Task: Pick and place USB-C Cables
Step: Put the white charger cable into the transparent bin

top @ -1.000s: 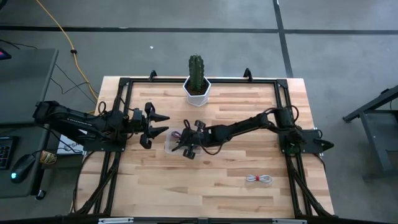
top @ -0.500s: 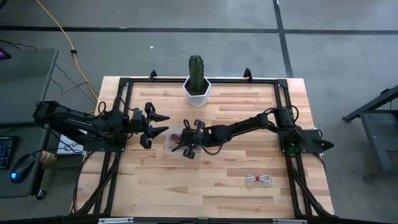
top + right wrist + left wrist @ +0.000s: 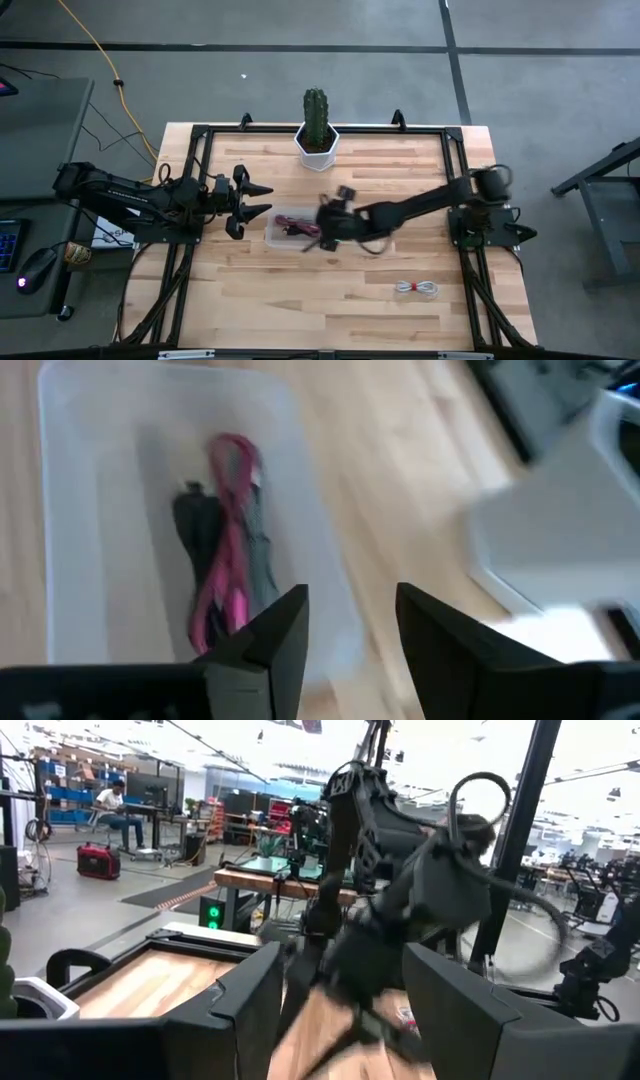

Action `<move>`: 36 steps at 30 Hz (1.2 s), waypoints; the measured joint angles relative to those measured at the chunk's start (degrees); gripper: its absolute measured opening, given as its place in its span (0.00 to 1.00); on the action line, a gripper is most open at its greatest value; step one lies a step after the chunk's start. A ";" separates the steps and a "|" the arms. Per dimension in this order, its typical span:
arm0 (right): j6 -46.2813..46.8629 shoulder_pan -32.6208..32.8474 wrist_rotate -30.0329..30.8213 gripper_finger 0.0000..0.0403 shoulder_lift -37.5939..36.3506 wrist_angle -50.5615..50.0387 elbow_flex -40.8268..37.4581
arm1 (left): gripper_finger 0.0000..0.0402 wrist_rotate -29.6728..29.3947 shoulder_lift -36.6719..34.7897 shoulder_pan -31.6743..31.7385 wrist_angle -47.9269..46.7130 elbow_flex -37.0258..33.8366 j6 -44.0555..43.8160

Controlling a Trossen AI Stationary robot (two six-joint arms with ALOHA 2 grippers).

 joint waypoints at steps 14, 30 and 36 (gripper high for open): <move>0.22 7.11 6.17 0.34 -42.34 40.82 -45.27 | 0.47 -0.04 0.00 0.02 -0.14 0.00 -0.42; -7.62 3.48 -4.11 0.34 -48.95 66.25 -59.13 | 0.47 -1.66 0.02 0.09 -0.57 0.00 0.39; -7.35 3.48 -4.27 0.34 -48.95 66.26 -59.13 | 0.47 -1.74 0.02 0.09 -1.04 0.00 -0.43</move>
